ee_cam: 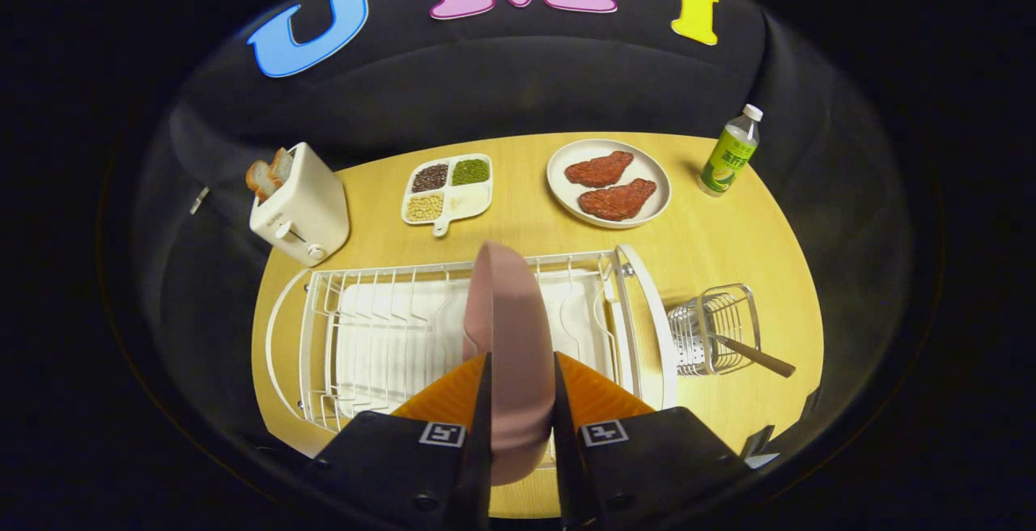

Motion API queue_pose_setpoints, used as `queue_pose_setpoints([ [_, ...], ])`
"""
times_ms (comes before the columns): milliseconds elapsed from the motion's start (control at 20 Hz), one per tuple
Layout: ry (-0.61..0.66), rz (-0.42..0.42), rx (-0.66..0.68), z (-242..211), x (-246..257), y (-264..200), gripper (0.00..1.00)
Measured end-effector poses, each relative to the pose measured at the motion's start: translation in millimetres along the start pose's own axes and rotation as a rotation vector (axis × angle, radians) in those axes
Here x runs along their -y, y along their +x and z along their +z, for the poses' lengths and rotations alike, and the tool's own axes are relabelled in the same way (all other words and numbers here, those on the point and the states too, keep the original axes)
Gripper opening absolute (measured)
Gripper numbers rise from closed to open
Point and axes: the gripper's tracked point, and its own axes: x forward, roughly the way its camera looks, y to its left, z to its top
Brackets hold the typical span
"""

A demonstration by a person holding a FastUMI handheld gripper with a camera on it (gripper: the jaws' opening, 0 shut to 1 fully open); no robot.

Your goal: Take the plate from the dish rack, then take the spoon from the basket and place it into the plate.

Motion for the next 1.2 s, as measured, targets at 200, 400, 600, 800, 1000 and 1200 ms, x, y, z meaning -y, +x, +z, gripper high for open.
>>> queue_pose_setpoints([
  [200,-0.096,-0.141,0.080,29,11,-12,0.25],
  [400,-0.245,-0.209,0.133,45,9,-23,0.24],
  [600,-0.273,-0.153,0.173,49,3,-39,0.24],
  [800,-0.175,0.029,0.170,36,7,-66,0.24],
  [1000,-0.113,0.142,0.163,4,30,-97,0.24],
  [1200,-0.083,0.228,0.121,-49,53,-119,0.24],
])
